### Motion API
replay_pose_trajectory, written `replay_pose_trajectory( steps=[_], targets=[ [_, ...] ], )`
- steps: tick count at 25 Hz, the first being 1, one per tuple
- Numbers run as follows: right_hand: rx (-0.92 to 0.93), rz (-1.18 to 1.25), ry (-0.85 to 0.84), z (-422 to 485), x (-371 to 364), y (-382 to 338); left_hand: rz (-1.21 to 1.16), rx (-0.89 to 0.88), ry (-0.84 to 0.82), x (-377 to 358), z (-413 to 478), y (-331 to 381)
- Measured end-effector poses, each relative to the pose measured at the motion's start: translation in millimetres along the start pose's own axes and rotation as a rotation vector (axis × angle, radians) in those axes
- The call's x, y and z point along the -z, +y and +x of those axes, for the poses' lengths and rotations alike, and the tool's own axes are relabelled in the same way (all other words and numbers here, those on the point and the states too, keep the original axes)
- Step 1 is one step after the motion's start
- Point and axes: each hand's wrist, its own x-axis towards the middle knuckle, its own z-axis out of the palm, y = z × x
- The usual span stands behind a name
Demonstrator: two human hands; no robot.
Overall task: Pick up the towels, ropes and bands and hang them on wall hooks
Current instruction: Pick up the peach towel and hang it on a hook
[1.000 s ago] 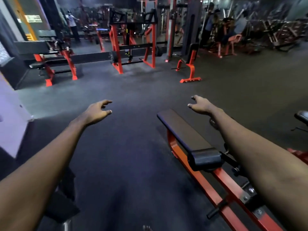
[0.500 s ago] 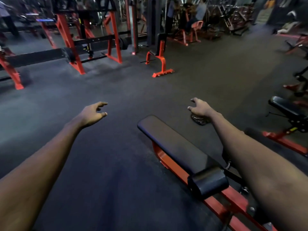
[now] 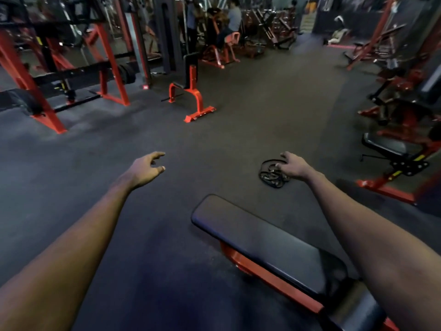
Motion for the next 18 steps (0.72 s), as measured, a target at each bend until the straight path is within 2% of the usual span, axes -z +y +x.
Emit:
replay_pose_trajectory(
  steps=[10, 18],
  targets=[
    [-0.177, 0.07, 0.084, 207.1, -26.1, -43.7, 0.021, -0.11, -0.134, 14.1, 287.8, -55.3],
    [-0.365, 0.084, 0.092, 342.6, -35.0, -58.6, 0.003, -0.235, -0.263, 0.5, 504.5, -43.7]
  ],
)
